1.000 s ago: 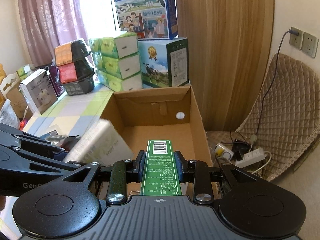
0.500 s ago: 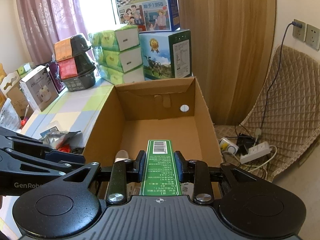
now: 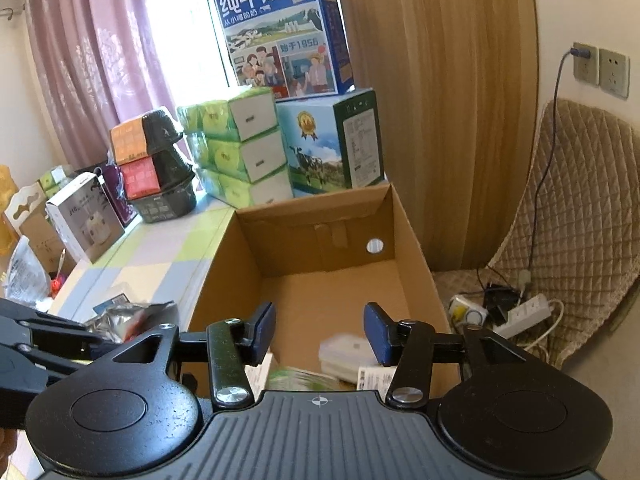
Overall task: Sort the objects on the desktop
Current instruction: 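Release the white box with the left tool while the right tool drops the green box, then move both tools back toward the foil bag and black cable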
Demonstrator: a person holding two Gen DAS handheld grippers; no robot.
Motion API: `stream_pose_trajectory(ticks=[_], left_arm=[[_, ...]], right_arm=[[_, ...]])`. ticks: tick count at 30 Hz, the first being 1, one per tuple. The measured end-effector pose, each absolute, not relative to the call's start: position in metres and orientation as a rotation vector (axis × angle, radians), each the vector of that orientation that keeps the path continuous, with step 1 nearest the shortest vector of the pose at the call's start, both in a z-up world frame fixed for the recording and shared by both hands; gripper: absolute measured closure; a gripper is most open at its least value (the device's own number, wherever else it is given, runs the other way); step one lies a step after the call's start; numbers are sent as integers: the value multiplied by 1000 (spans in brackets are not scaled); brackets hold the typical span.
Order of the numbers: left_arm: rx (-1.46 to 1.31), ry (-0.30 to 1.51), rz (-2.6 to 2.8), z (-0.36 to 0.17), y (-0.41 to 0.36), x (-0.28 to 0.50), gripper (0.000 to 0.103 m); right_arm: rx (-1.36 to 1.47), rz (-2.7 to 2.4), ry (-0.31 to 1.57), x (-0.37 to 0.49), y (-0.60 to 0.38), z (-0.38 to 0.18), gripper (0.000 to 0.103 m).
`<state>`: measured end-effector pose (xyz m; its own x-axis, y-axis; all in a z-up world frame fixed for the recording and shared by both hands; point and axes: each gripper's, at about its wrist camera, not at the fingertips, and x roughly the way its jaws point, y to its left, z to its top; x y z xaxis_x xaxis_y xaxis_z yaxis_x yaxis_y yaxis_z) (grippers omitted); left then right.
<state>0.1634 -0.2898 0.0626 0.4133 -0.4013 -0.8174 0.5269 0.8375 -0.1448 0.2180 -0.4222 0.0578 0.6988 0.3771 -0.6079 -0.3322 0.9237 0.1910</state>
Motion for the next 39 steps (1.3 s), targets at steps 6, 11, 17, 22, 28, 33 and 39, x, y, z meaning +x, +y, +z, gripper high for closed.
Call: stream_pose_trajectory(ticks=[6, 11, 17, 22, 28, 33, 39], left_arm=[[144, 985, -586, 63, -285, 155, 70], [147, 980, -577, 65, -280, 148, 63], [142, 965, -566, 69, -267, 137, 52], [140, 946, -550, 72, -252, 124, 34], [111, 935, -516, 74, -227, 110, 19], [85, 908, -479, 78, -203, 98, 7], [67, 877, -443, 81, -176, 81, 2]], right_arm=[[66, 382, 711, 203, -427, 52, 54], [65, 380, 718, 189, -429, 51, 49], [70, 369, 712, 171, -432, 56, 25], [70, 366, 716, 157, -433, 60, 9], [57, 353, 733, 139, -432, 60, 2], [44, 359, 754, 122, -425, 62, 2], [42, 378, 764, 100, -414, 64, 2]])
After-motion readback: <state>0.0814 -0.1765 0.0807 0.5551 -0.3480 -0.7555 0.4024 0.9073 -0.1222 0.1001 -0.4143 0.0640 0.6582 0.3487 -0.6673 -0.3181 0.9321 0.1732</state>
